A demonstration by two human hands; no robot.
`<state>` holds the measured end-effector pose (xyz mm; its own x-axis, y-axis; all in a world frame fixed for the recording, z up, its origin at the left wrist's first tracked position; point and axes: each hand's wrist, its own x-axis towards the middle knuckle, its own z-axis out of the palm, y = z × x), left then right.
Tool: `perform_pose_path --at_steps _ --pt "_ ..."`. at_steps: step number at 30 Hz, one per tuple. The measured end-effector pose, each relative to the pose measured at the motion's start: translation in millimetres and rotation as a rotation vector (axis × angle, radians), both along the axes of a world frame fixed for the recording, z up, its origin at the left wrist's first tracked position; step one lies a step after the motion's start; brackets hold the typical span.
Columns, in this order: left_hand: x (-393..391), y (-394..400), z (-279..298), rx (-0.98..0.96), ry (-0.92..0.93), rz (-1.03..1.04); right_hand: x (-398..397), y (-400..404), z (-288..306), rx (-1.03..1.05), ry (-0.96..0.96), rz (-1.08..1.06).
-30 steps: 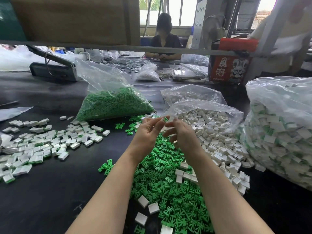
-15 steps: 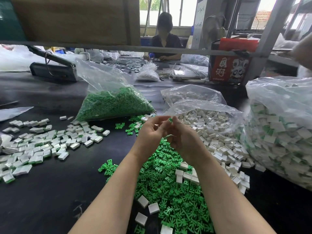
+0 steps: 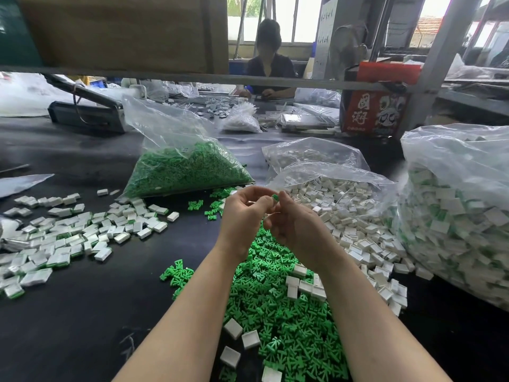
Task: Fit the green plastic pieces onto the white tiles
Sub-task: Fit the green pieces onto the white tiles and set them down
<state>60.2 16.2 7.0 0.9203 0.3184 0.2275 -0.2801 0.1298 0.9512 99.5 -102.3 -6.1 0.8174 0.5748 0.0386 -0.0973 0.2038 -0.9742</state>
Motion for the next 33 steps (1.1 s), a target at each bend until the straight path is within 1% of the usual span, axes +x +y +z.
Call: perform_pose_path --at_steps 4,8,12,16,18,24,33 --pt "-1 -2 0 -0.014 0.02 0.011 0 1 -1 -0.042 -0.068 0.016" --pt "-2 -4 1 -0.037 0.041 0.007 -4 3 1 -0.078 -0.137 -0.02" --pt "-3 -7 5 -0.107 0.062 0.024 -10 4 5 -0.09 -0.212 -0.032" --pt "-2 -17 5 -0.286 0.105 -0.028 -11 9 3 -0.064 -0.147 -0.095" --pt "-2 -23 4 -0.331 0.112 -0.033 -10 10 -1 -0.067 -0.12 -0.151" --pt "0 -24 0 -0.363 0.1 -0.059 -9 11 -4 -0.038 -0.064 -0.207" --pt "2 -21 -6 -0.369 0.098 -0.062 -6 13 -13 -0.083 -0.152 -0.206"
